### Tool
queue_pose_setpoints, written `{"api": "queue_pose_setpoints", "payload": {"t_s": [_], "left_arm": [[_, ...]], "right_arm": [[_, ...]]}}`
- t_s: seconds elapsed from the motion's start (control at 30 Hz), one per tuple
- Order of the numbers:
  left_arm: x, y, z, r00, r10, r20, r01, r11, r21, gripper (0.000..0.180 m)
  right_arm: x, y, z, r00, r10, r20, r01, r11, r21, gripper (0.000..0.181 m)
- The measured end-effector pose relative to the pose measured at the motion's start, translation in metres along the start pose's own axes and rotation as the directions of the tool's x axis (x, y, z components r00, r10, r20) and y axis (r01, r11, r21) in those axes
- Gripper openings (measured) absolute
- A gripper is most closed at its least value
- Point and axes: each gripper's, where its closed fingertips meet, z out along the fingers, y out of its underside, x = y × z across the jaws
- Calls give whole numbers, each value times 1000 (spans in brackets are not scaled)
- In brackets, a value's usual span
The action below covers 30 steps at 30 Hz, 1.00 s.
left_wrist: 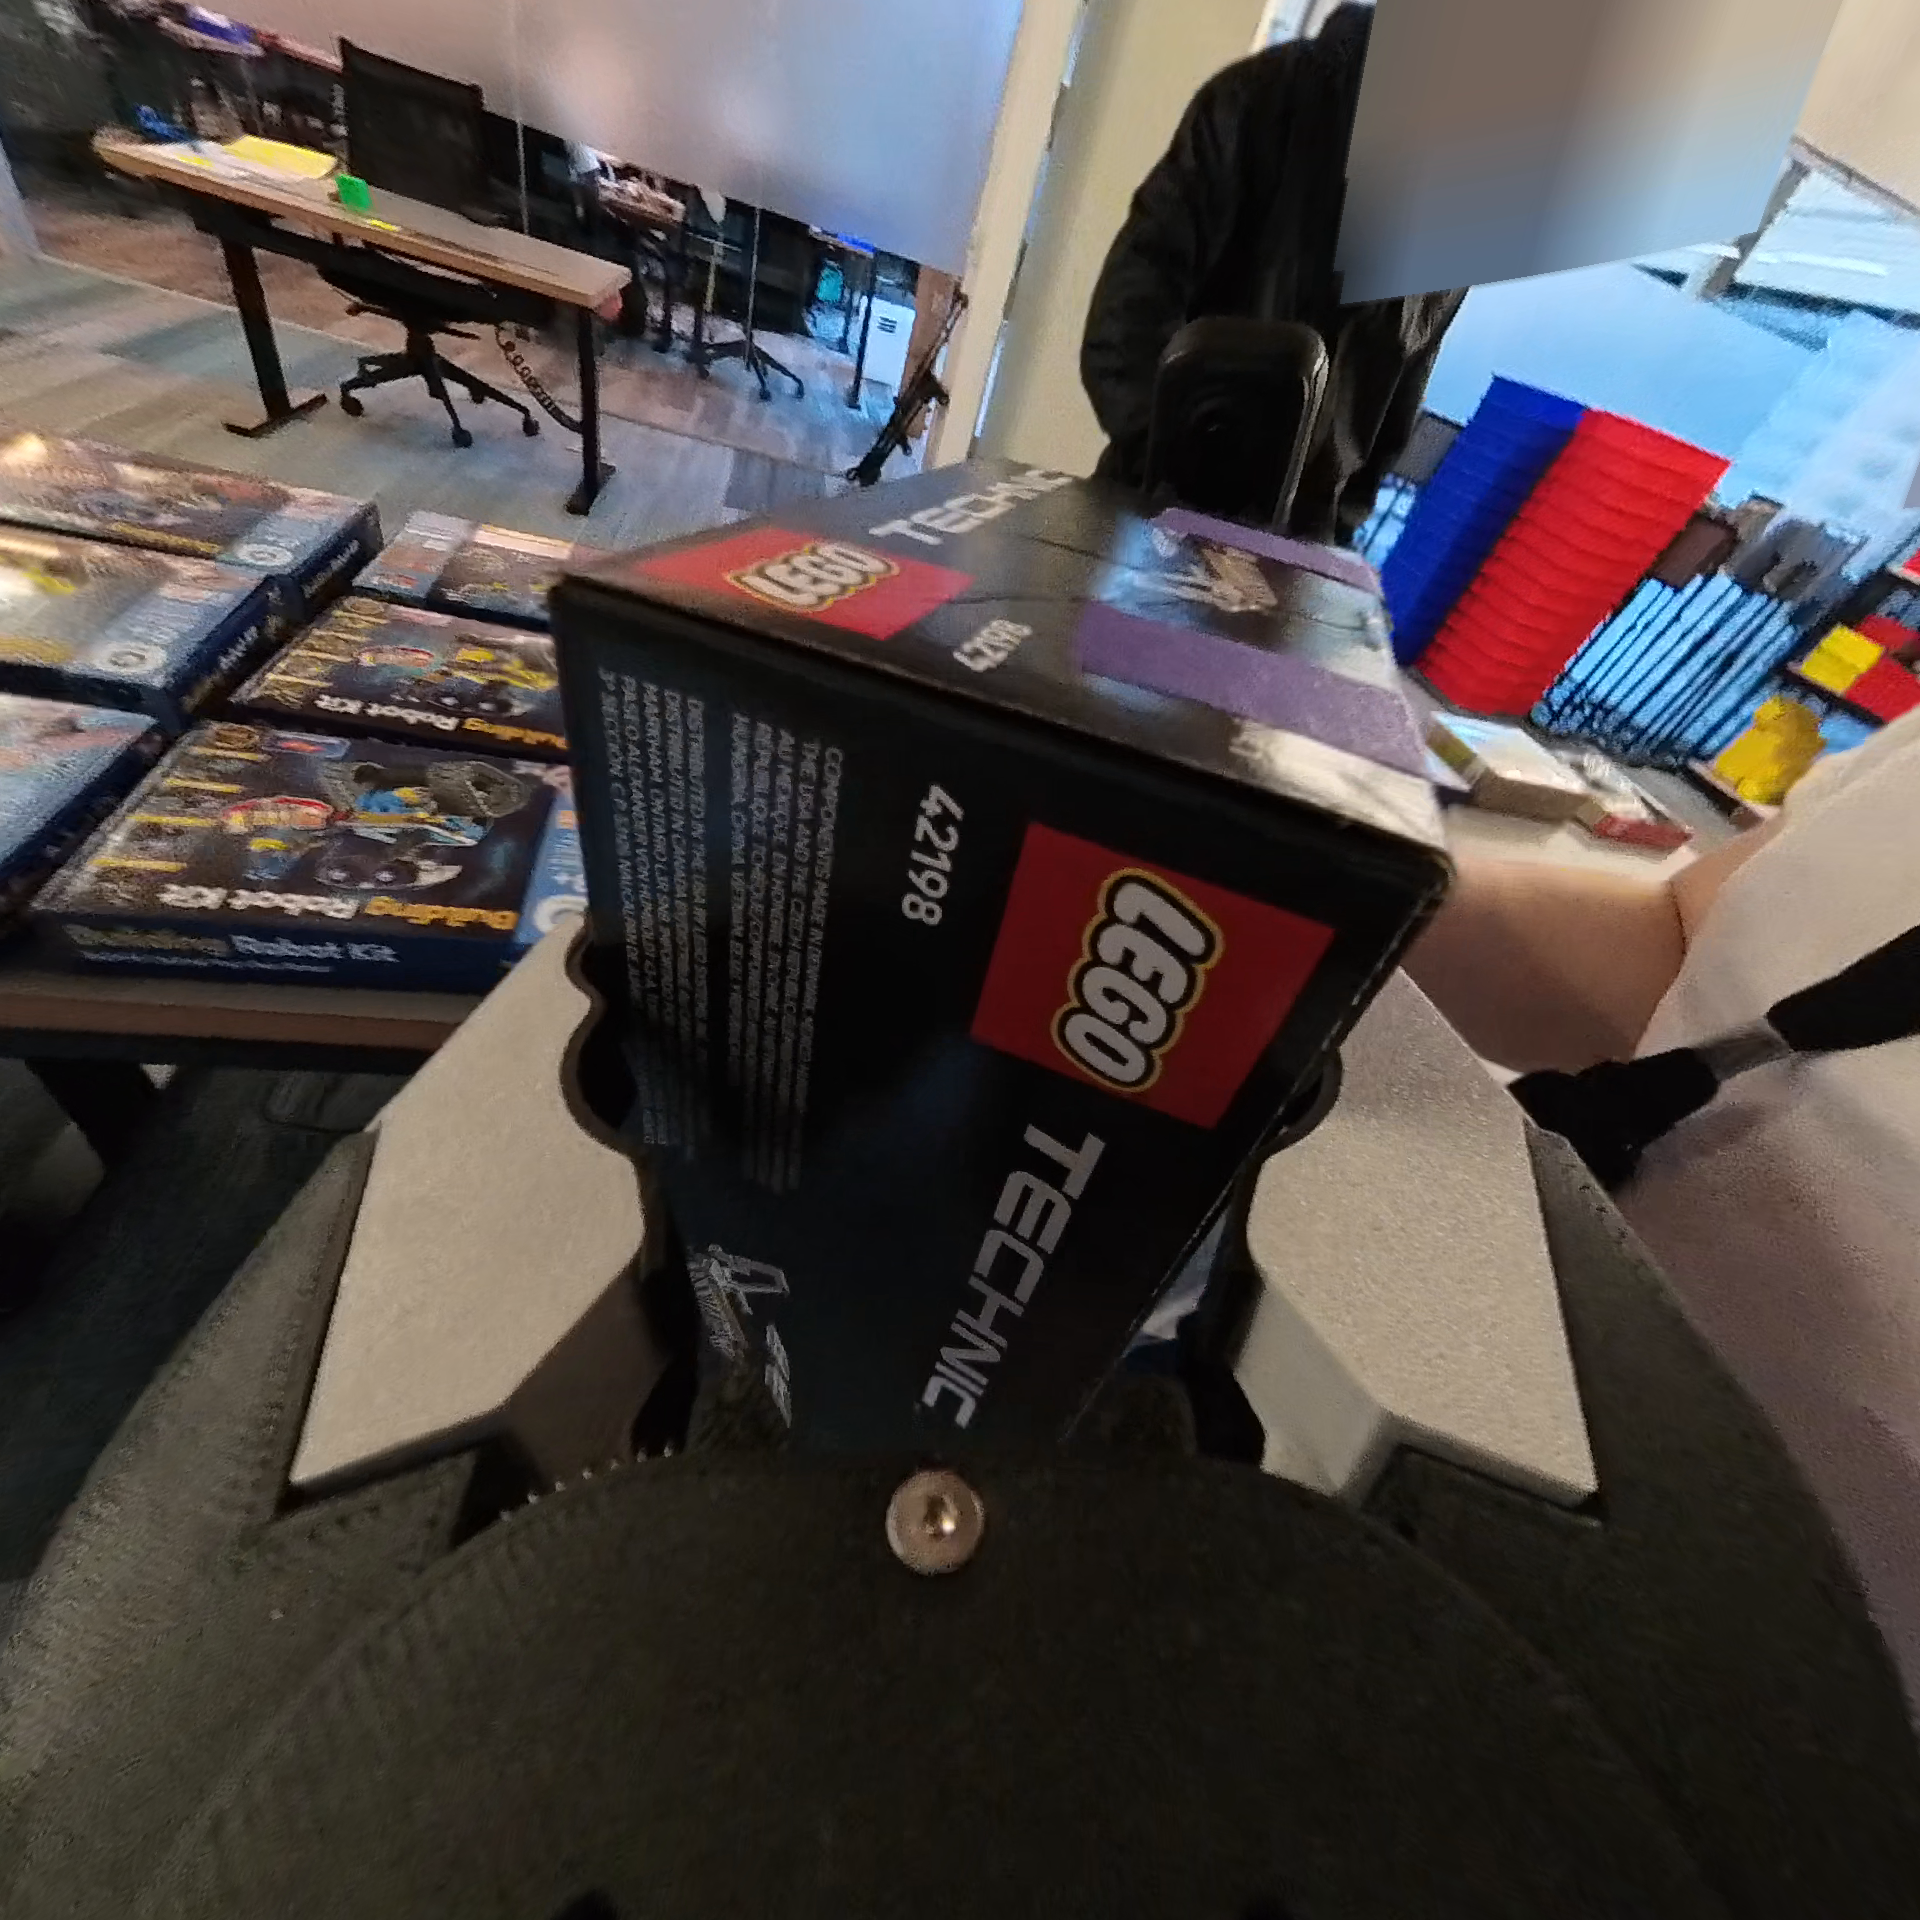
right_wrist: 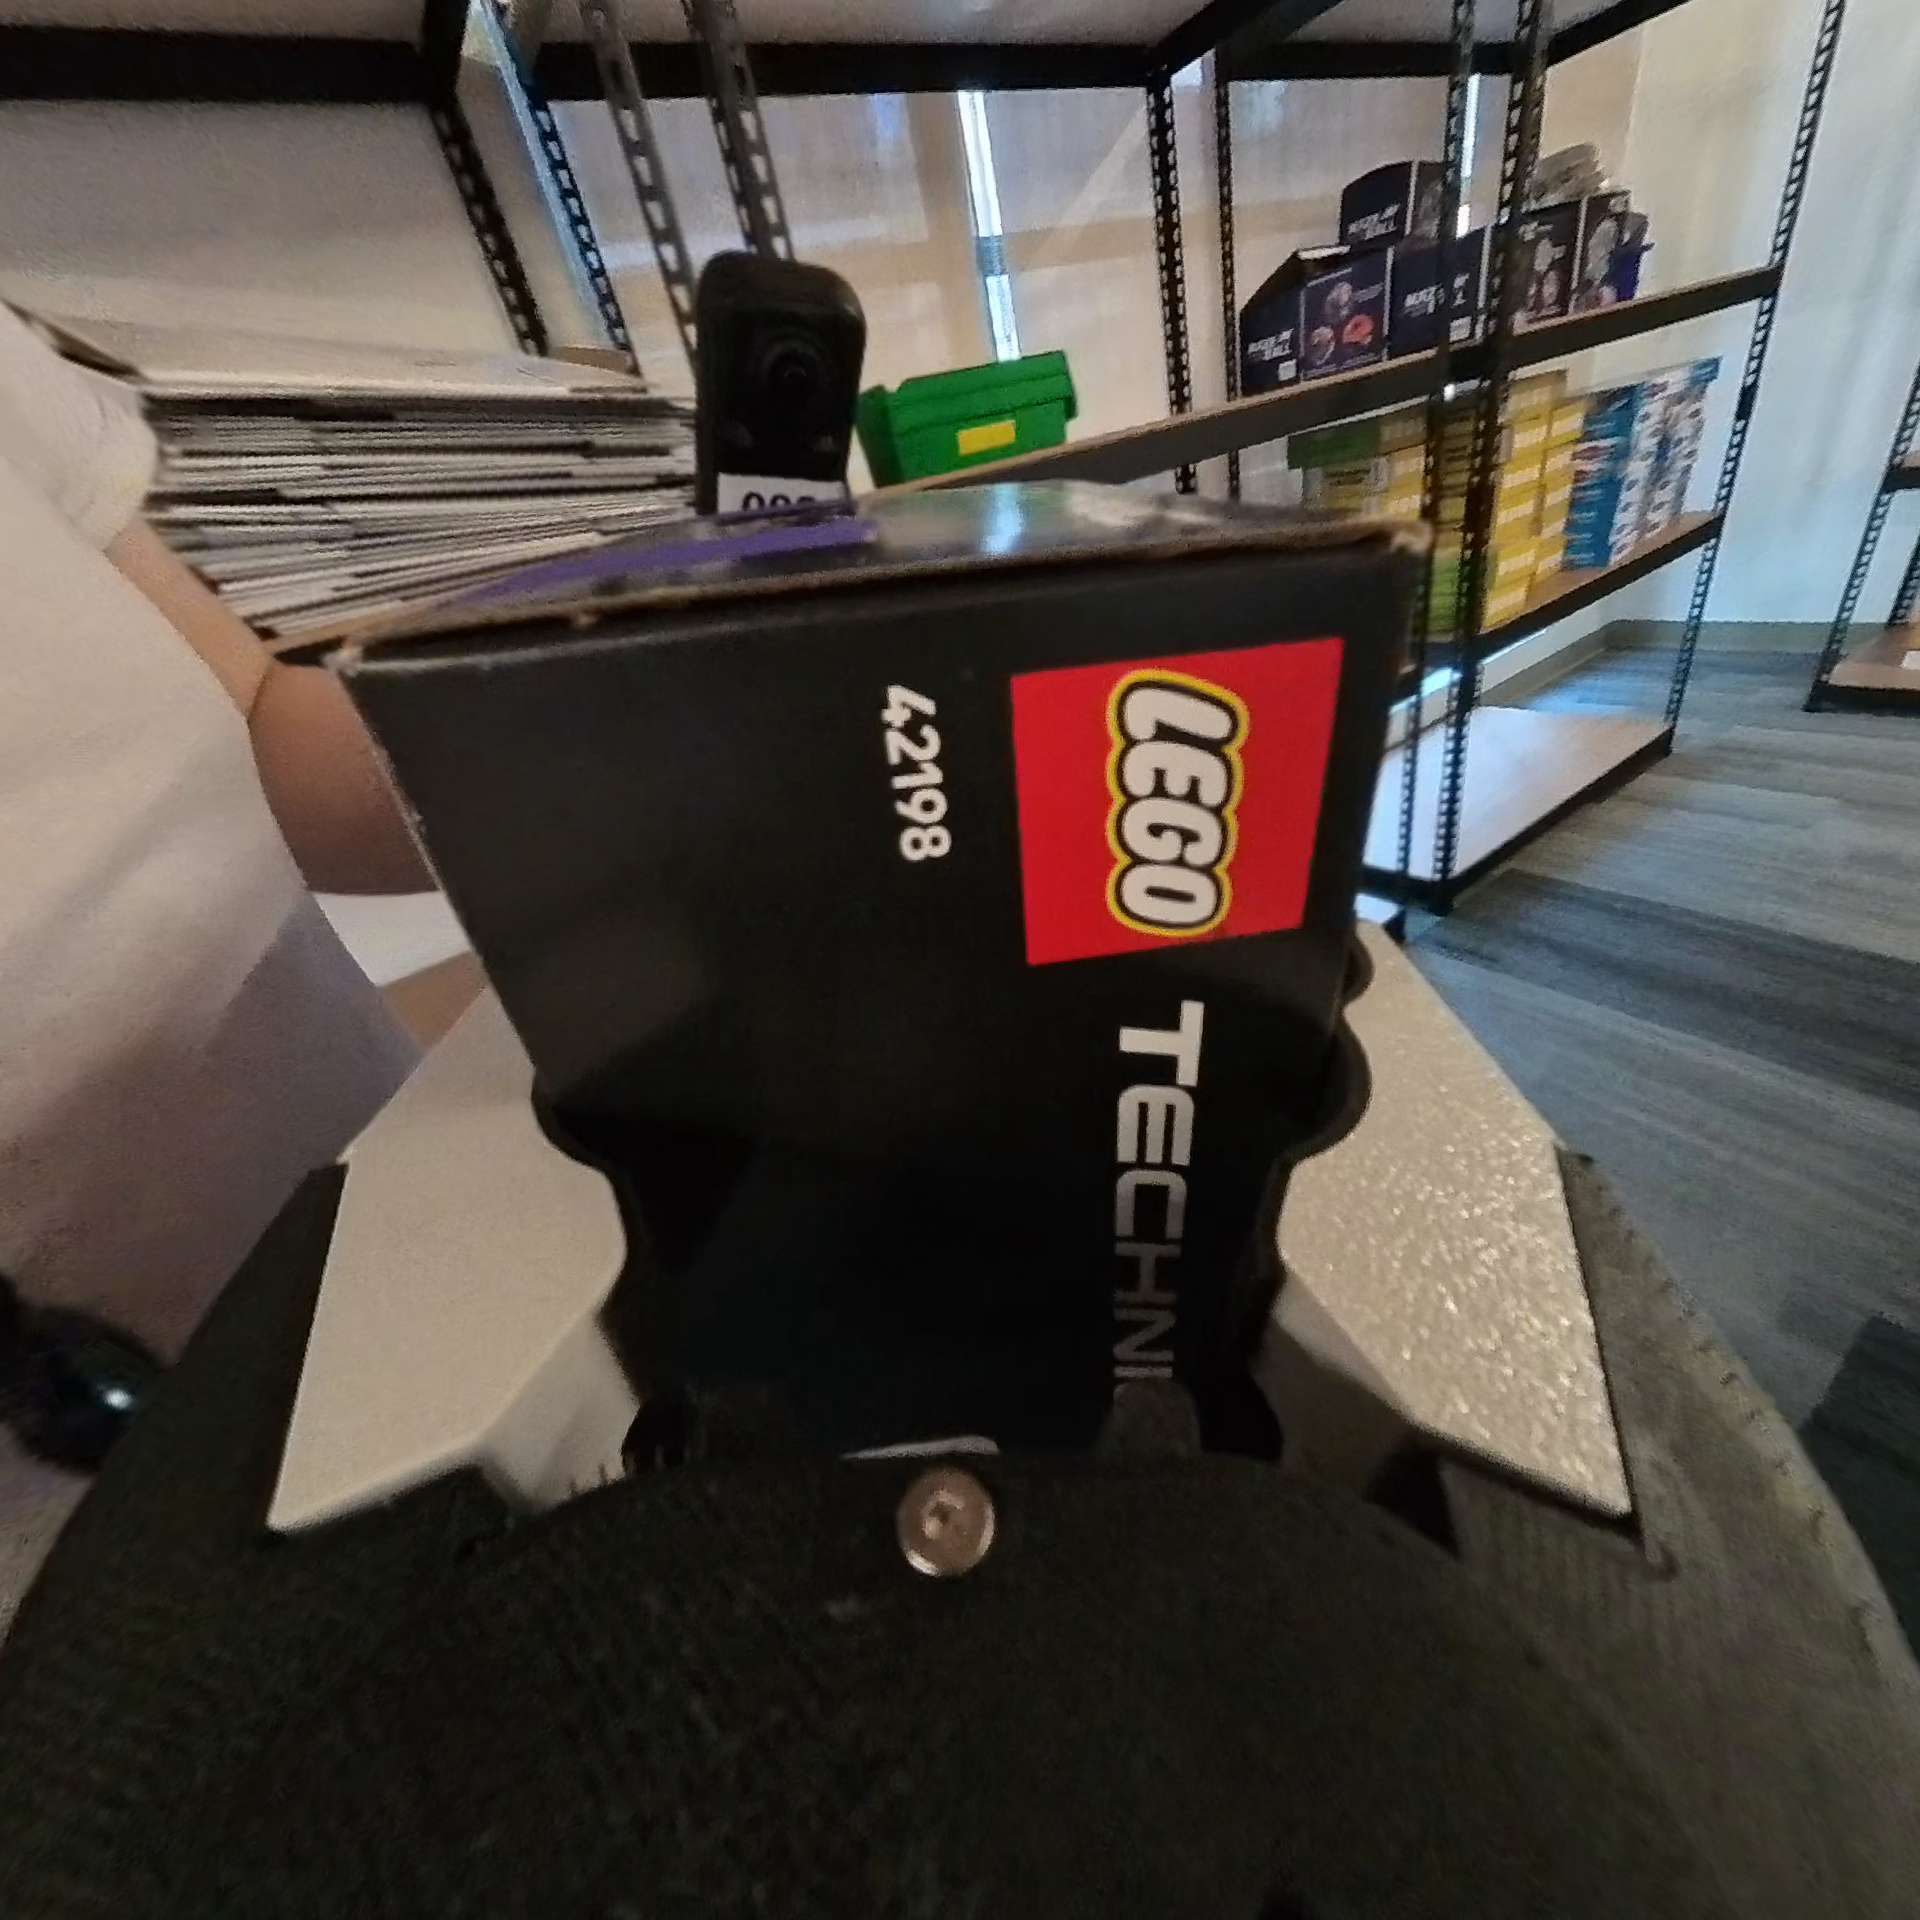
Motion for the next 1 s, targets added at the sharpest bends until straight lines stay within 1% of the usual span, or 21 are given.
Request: {"api": "queue_pose_setpoints", "payload": {"t_s": [0.07,0.17,0.3,0.37,0.47,0.6,0.67,0.8,0.9,1.0], "left_arm": [[-37,-8,-13,1000,17,-14,-17,1000,-2,127],[-91,-25,-28,1000,-18,-6,19,1000,25,127],[-163,-35,-49,997,-47,58,45,998,39,127],[-209,-38,-64,989,-92,112,82,993,90,127],[-284,-46,-97,962,-152,226,106,973,204,128],[-380,-69,-162,880,-283,380,148,926,348,127],[-424,-75,-200,836,-309,453,123,910,395,127],[-505,-81,-285,720,-455,524,140,835,532,127],[-560,-77,-347,663,-493,564,119,813,570,127],[-614,-69,-405,640,-479,602,94,825,557,128]], "right_arm": [[29,-4,27,999,-29,-15,29,1000,-10,136],[73,-13,63,1000,-2,-17,1,1000,-25,136],[129,-15,110,999,14,48,-9,995,-102,136],[164,-13,140,994,37,103,-22,990,-140,136],[220,-14,197,974,64,217,-22,981,-194,136],[286,-28,291,906,155,394,-29,951,-306,136],[313,-34,341,861,153,486,34,934,-354,136],[356,-39,450,762,269,590,30,895,-446,135],[381,-34,528,704,310,640,50,876,-479,135],[405,-23,603,669,293,683,91,879,-467,136]]}}
